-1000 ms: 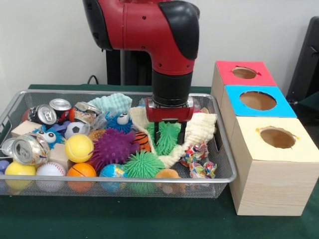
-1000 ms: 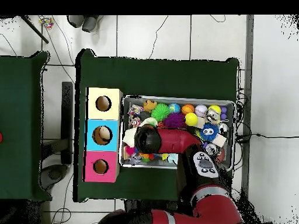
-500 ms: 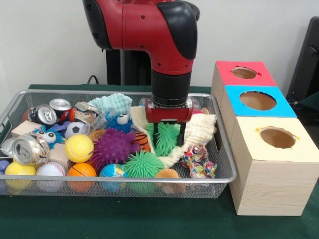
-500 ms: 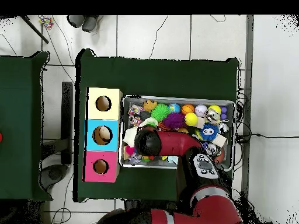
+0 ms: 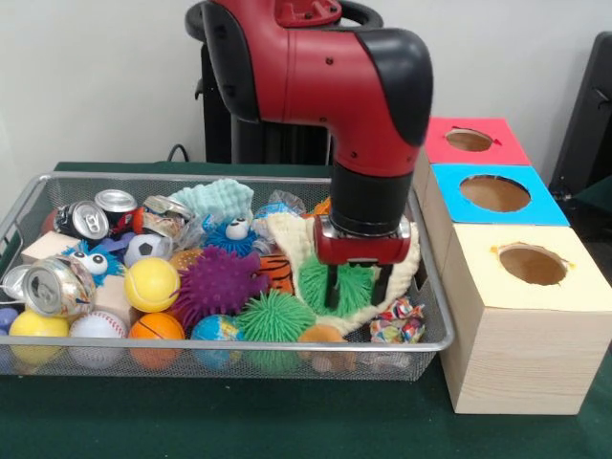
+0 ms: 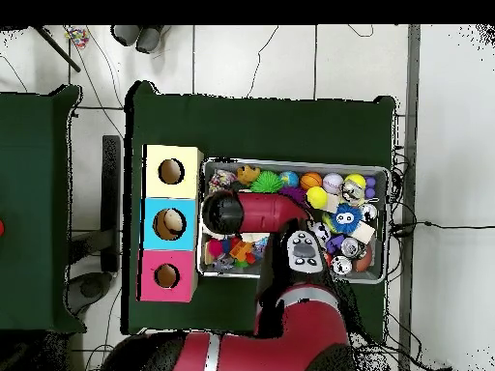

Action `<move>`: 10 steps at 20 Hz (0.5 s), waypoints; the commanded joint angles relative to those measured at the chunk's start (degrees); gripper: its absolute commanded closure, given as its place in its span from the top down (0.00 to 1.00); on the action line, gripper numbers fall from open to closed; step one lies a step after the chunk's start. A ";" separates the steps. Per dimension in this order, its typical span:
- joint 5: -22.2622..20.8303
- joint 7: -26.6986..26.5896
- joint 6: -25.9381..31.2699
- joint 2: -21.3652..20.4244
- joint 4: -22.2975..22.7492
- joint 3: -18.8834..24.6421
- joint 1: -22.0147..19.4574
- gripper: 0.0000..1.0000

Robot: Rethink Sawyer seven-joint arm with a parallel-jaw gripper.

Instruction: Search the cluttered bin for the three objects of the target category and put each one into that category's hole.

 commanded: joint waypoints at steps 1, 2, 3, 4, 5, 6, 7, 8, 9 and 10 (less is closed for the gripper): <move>4.81 9.09 8.16 7.62 -13.86 1.81 0.87 1.00; 4.95 8.85 7.94 8.15 -14.86 2.07 0.66 1.00; 4.98 8.21 7.84 8.57 -15.94 2.65 0.22 1.00; 5.09 7.50 8.53 8.96 -17.12 3.31 -0.22 1.00; 5.20 6.79 9.23 9.36 -18.30 3.97 -0.66 1.00; 5.19 6.05 10.05 9.82 -19.46 4.62 -1.04 1.00; 5.11 5.20 10.84 10.45 -20.83 5.12 -1.38 1.00; 5.03 4.35 11.64 11.09 -22.20 5.63 -1.72 1.00; 5.14 3.70 12.00 11.69 -23.25 6.32 -2.10 1.00; 5.17 3.03 12.23 12.27 -24.40 6.95 -2.36 1.00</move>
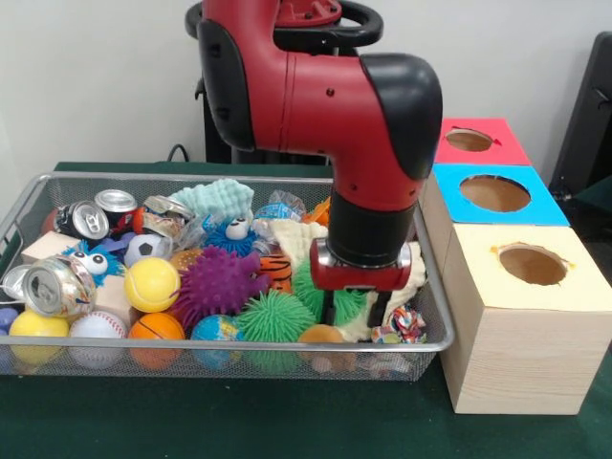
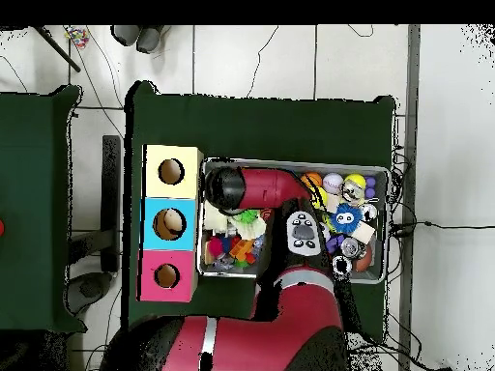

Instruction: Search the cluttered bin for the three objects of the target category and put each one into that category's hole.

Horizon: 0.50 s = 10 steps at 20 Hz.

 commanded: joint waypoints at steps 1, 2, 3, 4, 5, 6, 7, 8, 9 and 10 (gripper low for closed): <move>3.64 2.57 2.82 8.67 -15.41 8.15 -2.76 1.00; 3.61 2.00 3.25 8.98 -16.28 8.50 -3.02 1.00; 3.57 1.44 3.57 9.05 -16.65 8.92 -3.41 1.00; 3.52 0.89 3.90 9.13 -17.02 9.33 -3.80 1.00; 3.45 0.50 4.18 9.06 -17.17 9.65 -4.19 1.00; 3.34 0.38 4.82 9.02 -17.58 9.72 -4.38 1.00; 3.24 0.26 5.46 8.98 -17.99 9.80 -4.57 1.00; 3.19 0.42 6.42 8.93 -18.51 9.74 -4.63 1.00; 3.07 0.60 7.48 8.98 -19.35 9.61 -4.58 1.00; 3.07 0.76 8.44 9.07 -20.08 9.60 -4.61 1.00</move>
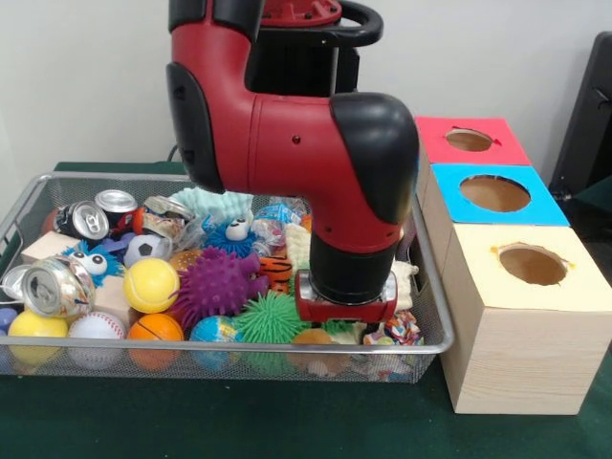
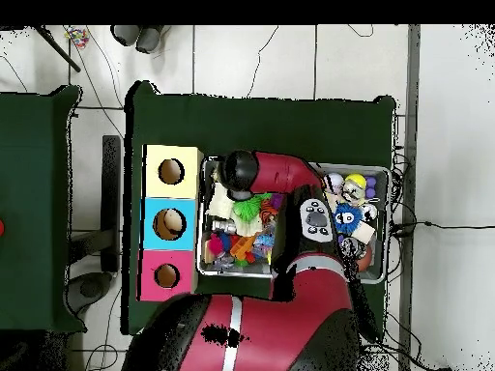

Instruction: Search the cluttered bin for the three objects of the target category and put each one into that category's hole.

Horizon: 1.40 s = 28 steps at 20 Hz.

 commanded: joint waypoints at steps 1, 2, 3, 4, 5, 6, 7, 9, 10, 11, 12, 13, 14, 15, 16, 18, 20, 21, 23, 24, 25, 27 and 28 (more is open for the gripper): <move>2.11 0.92 0.74 4.22 -12.05 7.50 -1.78 1.00; 2.13 1.08 1.09 4.38 -12.68 7.68 -1.87 1.00; 2.04 1.15 1.28 4.55 -13.28 7.84 -1.91 1.00; 2.00 0.92 1.64 4.81 -14.06 8.14 -2.03 1.00; 2.00 0.39 1.92 4.84 -14.23 8.54 -2.30 1.00; 2.01 -0.14 2.20 4.88 -14.40 8.93 -2.56 1.00; 1.95 -0.73 2.43 4.83 -14.43 9.29 -2.90 1.00; 1.70 -1.61 2.87 4.30 -13.80 9.70 -3.52 1.00; 1.51 -2.00 3.12 4.03 -13.58 9.83 -3.79 1.00; 1.33 -2.42 3.47 3.83 -13.59 10.01 -4.04 1.00; 1.15 -2.72 4.02 3.72 -13.85 10.13 -4.20 1.00; 0.96 -2.86 4.55 3.53 -13.98 10.17 -4.33 1.00; 0.75 -3.03 4.73 3.33 -14.09 10.25 -4.46 1.00; 0.61 -3.14 4.99 3.06 -14.02 10.34 -4.61 1.00; 0.45 -3.30 5.41 2.90 -14.28 10.38 -4.67 1.00; 0.28 -3.97 6.32 2.44 -14.31 10.73 -4.96 1.00; 0.01 -4.50 6.83 1.95 -13.98 11.13 -5.28 1.00; -0.06 -4.70 6.84 1.73 -13.69 11.39 -5.49 1.00; -0.24 -4.81 7.01 0.80 -12.60 11.70 -5.83 1.00; -0.36 -4.97 7.37 1.00 -13.26 11.86 -5.81 1.00; -0.53 -5.05 7.33 0.97 -13.24 11.96 -5.84 1.00; -0.85 -5.17 7.01 1.52 -13.86 12.21 -5.91 1.00; -1.05 -5.20 6.89 1.86 -14.27 12.29 -5.91 1.00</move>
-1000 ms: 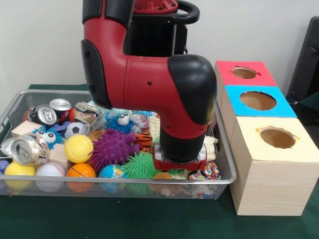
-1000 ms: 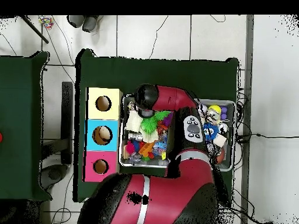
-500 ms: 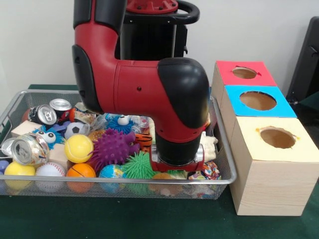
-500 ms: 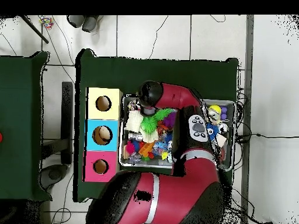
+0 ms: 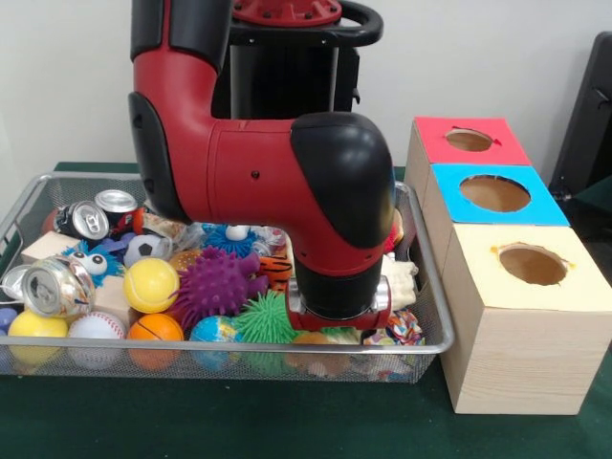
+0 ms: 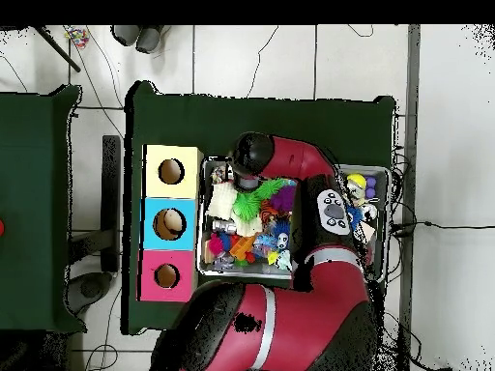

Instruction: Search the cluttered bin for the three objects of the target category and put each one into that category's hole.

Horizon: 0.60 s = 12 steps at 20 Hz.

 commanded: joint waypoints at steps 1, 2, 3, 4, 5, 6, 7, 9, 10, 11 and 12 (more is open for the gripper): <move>-0.81 -5.14 -5.28 -0.50 -7.71 7.03 -1.88 1.00; -0.97 -5.09 -5.53 -0.35 -7.66 7.08 -1.94 1.00; -1.07 -5.11 -5.49 -0.37 -7.65 7.13 -1.94 1.00; -1.15 -5.14 -4.92 -0.52 -7.70 7.10 -1.85 1.00; -1.23 -5.17 -4.34 -0.66 -7.74 7.07 -1.75 1.00; -1.42 -5.20 -4.57 -0.95 -7.42 7.03 -1.68 1.00; -1.52 -5.08 -4.79 -0.99 -7.44 6.97 -1.58 1.00; -1.76 -4.87 -5.51 -1.12 -7.38 6.84 -1.39 1.00; -1.80 -4.69 -5.53 -1.15 -7.54 6.74 -1.28 1.00; -1.79 -4.56 -5.58 -1.31 -7.51 6.73 -1.21 1.00; -1.80 -4.50 -5.73 -1.48 -7.44 6.75 -1.17 1.00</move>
